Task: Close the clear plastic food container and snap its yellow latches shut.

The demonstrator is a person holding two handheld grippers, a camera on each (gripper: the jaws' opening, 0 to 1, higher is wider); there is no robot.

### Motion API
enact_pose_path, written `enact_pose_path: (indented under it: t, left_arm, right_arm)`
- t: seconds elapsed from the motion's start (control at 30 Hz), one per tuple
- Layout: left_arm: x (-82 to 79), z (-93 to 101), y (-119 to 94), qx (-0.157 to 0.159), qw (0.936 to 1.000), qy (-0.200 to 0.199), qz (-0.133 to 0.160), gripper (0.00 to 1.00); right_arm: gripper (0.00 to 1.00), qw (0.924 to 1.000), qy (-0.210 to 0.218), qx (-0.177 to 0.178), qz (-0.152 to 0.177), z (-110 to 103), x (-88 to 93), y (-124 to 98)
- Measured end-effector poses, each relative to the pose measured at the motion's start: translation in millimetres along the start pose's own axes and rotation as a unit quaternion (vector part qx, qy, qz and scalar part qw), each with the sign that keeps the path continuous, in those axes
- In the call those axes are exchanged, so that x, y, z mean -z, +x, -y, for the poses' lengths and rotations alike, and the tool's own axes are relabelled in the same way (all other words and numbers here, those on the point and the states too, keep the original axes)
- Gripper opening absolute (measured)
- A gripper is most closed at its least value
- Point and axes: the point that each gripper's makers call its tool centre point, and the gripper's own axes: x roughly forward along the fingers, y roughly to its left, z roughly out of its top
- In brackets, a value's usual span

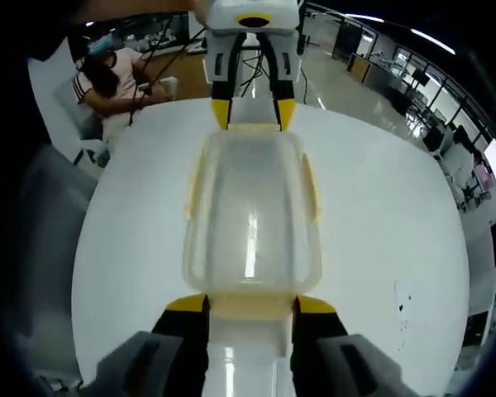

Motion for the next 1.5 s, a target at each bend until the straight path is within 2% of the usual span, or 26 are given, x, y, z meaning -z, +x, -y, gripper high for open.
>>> enact_pose_path:
  t: [0.2, 0.33, 0.53, 0.73, 1.17, 1.5]
  left_arm:
    - [-2.0, -2.8, -2, -0.01, 0.9998, 0.014, -0.003, 0.35]
    - [-5.1, -3.7, -6, -0.006, 1.0, -0.001, 0.004, 0.36]
    - [-15.9, 0.5, -4, -0.006, 0.9999, -0.006, -0.006, 0.36]
    - [-25.7, 3.5, -6, -0.009, 0.9998, -0.015, -0.012, 0.36]
    - [-57.1, 11.6, -1, -0.02, 0.9992, -0.018, -0.03, 0.35]
    - [-84.3, 15.9, 12, -0.025, 0.9993, -0.014, -0.025, 0.35]
  right_arm:
    - [0.36, 1.0, 0.006, -0.004, 0.005, 0, 1.1, -4]
    - [0.36, 0.9998, 0.008, -0.009, 0.019, 2, 0.9, -9]
    - [0.36, 0.9997, -0.002, -0.017, 0.017, -1, 9.9, -12]
    - [0.36, 0.9994, -0.001, -0.017, 0.03, -4, 14.3, -21]
    - [0.36, 0.9994, -0.008, -0.017, 0.028, -11, 39.7, -39]
    - [0.36, 0.9996, -0.007, -0.014, 0.025, -16, 68.1, -48]
